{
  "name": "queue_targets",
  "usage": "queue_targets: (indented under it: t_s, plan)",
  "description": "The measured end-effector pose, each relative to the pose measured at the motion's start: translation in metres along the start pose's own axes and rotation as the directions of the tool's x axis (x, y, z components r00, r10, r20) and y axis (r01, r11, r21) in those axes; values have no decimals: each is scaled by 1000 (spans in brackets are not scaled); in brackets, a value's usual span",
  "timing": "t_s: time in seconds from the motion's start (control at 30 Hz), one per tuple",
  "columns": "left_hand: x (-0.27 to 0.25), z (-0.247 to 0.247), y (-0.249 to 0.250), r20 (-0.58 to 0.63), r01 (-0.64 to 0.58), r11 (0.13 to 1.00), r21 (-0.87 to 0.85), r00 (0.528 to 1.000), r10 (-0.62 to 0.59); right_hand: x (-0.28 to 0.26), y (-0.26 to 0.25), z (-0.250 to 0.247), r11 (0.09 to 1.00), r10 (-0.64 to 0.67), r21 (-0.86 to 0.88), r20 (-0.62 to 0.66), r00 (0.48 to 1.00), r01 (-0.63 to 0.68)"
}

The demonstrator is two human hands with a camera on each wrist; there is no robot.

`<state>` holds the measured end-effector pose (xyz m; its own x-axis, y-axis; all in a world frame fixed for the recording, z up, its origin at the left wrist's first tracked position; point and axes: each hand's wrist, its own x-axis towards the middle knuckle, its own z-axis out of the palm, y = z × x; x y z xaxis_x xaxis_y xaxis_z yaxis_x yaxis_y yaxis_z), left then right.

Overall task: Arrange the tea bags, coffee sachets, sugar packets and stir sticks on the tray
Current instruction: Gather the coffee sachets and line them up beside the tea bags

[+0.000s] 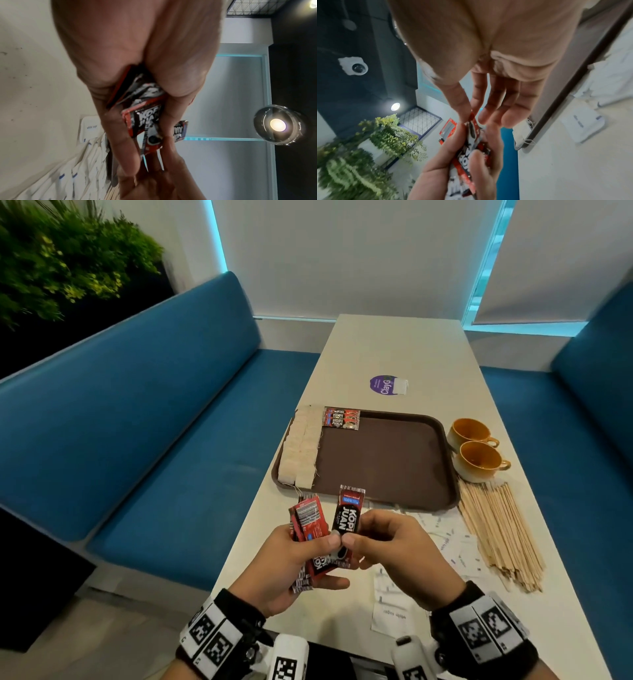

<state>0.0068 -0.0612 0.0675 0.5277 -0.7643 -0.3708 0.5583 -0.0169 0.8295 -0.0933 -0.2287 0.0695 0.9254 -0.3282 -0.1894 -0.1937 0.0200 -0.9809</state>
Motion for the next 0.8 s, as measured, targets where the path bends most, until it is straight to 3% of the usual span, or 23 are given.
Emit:
queue_targets:
  t_s: [0.23,0.4,0.53,0.8]
  plan:
    - [5,-1,-9,-107,-27,999,-26,994,24,-6,-2,-6,963,76,262,-61,995,-57]
    - [7,0,-10,-120,-64,994,-83,991,54,-11,-6,-8,980,54,194,-72,996,-39]
    - [7,-2,-8,-129,-91,985,-149,989,72,-9,-5,-15,980,37,199,-156,987,-6]
    - [17,-11,-11,-175,-142,989,35,974,146,-7,-7,-17,977,-16,203,-229,973,64]
